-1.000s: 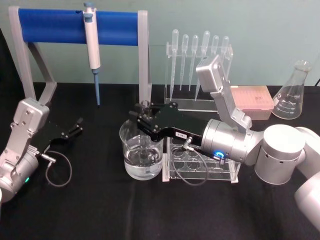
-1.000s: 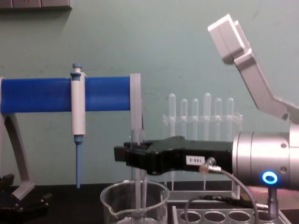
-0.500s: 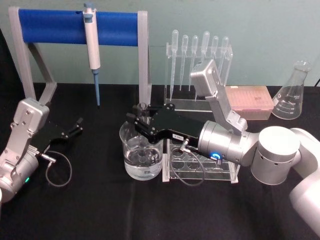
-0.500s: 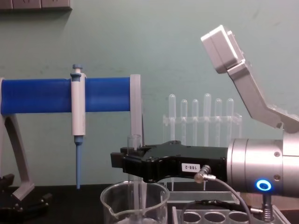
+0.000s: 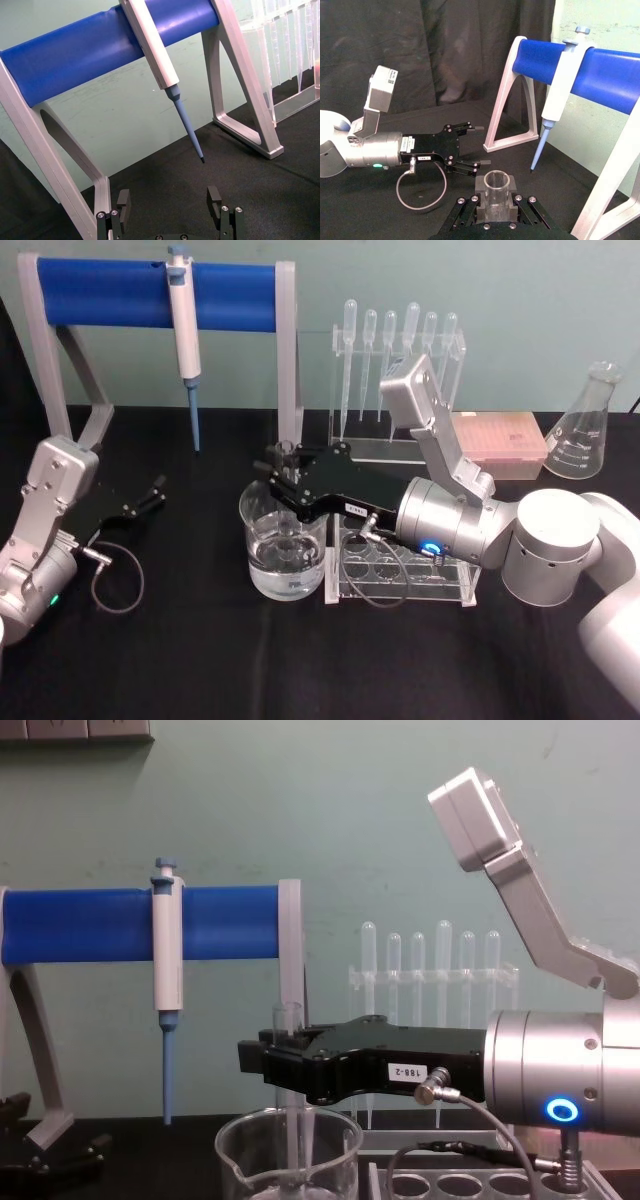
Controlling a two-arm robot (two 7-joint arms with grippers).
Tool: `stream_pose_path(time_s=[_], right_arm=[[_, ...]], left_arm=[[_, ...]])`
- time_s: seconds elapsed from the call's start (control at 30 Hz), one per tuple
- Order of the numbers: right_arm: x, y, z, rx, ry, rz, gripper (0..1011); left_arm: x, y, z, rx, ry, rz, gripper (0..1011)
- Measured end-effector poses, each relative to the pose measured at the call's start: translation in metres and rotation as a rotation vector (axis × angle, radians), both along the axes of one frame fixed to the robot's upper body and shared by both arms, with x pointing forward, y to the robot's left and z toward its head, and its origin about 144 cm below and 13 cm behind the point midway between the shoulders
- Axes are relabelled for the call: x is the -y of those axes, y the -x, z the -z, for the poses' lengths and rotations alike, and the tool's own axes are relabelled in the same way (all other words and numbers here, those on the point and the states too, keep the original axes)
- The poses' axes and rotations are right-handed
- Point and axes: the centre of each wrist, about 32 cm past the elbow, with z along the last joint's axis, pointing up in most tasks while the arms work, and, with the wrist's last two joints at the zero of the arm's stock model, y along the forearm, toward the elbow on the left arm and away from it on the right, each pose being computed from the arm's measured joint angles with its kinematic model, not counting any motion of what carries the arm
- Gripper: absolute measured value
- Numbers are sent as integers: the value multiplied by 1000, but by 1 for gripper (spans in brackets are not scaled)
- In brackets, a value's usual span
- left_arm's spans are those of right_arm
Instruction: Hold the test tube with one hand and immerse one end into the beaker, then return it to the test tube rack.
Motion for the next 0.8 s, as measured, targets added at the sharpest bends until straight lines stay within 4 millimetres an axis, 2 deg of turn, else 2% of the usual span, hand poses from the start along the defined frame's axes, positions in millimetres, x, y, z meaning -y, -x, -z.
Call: stream_pose_path(time_s=[0.8], right_arm=[[0, 0, 1, -2, -1, 0, 226]], left_arm=[[0, 0, 0, 0, 0, 0, 1000]])
